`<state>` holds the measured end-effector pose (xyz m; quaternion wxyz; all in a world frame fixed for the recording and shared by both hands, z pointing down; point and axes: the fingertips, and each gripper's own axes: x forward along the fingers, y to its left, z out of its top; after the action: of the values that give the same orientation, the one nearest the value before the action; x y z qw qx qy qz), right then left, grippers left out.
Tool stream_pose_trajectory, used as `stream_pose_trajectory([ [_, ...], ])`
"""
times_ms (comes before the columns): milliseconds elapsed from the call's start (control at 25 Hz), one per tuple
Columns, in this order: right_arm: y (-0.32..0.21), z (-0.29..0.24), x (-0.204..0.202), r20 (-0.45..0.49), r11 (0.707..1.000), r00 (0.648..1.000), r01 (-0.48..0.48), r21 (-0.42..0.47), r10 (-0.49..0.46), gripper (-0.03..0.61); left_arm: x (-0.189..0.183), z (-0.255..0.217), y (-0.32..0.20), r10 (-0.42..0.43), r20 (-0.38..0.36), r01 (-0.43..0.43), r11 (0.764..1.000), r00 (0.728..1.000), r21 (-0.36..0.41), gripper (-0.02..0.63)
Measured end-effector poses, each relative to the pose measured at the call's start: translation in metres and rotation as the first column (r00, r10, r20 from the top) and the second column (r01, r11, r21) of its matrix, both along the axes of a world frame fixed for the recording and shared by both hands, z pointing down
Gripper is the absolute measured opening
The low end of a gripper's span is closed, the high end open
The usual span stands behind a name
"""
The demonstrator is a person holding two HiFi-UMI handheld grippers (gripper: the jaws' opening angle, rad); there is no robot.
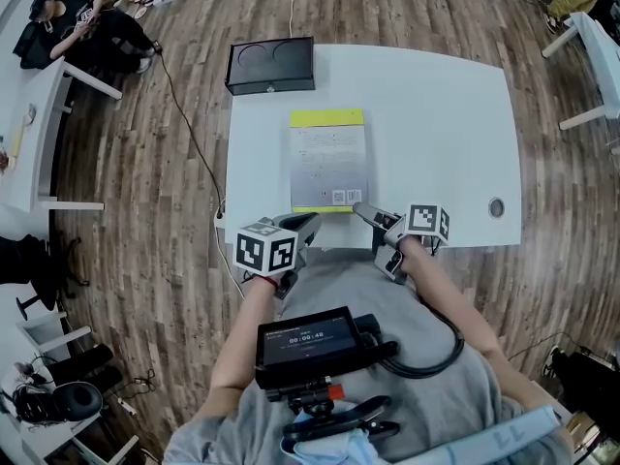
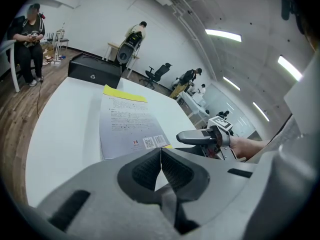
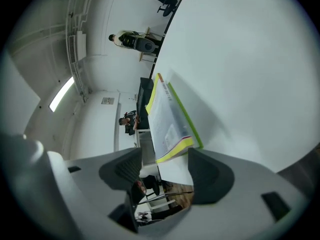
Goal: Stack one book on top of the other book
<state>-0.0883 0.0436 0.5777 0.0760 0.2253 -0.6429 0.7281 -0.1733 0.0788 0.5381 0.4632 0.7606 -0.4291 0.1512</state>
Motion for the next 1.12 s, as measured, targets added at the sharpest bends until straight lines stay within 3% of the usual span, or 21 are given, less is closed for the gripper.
stream_pose_trajectory([
  [680,0.027,-0.043,0.037,0.128,0.993,0.989,0.06,0.103,-0.074,0.267,0.062,-0.014,0.035,-0.001,0.001,0.001,0.999,1.0,0.035,0.018],
  [880,0.026,-0.056,0.049,0.147,0.971,0.981,0.091,0.22,-0.126,0.267,0.073,-0.014,0.039,-0.029,0.001,0.029,0.999,1.0,0.039,0.018],
  [1120,0.013,-0.07,0.048,0.142,0.924,0.977,0.097,0.37,-0.159,0.267,0.053,-0.015,0.034,-0.084,0.018,0.083,0.995,0.996,0.058,0.018],
])
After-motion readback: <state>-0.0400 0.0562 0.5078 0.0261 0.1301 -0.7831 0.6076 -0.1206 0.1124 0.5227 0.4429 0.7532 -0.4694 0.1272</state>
